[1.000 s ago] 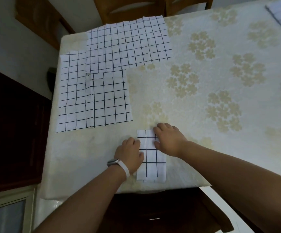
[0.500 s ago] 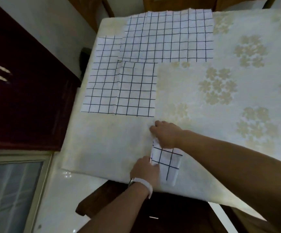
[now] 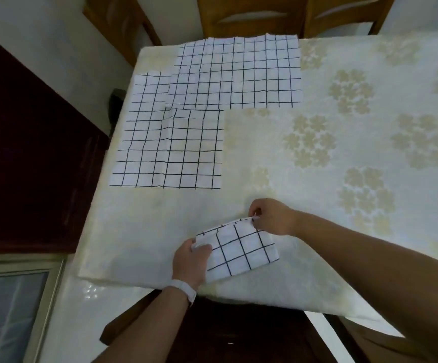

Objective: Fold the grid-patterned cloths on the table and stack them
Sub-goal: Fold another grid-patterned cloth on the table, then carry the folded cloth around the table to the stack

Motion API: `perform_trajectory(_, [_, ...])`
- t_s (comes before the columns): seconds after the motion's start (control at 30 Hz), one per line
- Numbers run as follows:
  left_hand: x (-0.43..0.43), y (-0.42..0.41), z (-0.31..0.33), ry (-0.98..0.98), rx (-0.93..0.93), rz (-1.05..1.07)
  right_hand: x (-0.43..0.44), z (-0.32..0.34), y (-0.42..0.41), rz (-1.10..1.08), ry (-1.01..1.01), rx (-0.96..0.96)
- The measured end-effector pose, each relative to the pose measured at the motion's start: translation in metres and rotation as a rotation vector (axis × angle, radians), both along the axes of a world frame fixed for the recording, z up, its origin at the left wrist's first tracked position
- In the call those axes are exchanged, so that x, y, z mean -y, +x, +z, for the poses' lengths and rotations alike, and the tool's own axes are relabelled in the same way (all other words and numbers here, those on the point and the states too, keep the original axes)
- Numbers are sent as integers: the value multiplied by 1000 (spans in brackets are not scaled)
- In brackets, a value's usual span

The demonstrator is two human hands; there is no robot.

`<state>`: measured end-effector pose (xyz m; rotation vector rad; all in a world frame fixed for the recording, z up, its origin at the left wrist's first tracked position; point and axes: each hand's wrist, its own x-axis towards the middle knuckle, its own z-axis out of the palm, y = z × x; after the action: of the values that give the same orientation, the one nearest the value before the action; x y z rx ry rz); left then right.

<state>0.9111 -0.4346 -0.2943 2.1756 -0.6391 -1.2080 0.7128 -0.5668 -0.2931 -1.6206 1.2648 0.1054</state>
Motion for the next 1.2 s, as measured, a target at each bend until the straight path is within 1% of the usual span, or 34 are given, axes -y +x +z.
perform_trajectory(0.07, [4,6,1,-16,-38,10,-12,5,-9,-250,126,127])
perform_trajectory(0.1, [7,9,1,-21,-63,18,-20,7,-12,-336,192,178])
perform_trajectory(0.17, [13,15,4,-30,-131,63,-36,8,-17,-420,275,197])
perform_trajectory(0.23, [20,20,10,-34,-217,108,-49,5,-19,-441,319,204])
perform_trajectory(0.33, [27,26,21,-33,-301,120,-64,8,-17,-580,393,330])
perform_trajectory(0.5, [22,35,37,-44,-428,22,-81,32,-11,-827,312,355])
perform_trajectory(0.6, [17,40,47,-63,-462,-23,-91,48,-8,-894,263,397])
perform_trajectory(0.8, [7,50,70,-138,-600,-118,-116,79,14,-1035,169,513])
perform_trajectory(0.97, [-3,59,86,-160,-567,-159,-144,96,32,-1130,122,568])
perform_trajectory(1.13, [-8,68,96,-189,-532,-324,-180,107,38,-1188,95,609])
perform_trajectory(1.2, [-13,66,100,-204,-545,-393,-196,111,38,-1238,85,638])
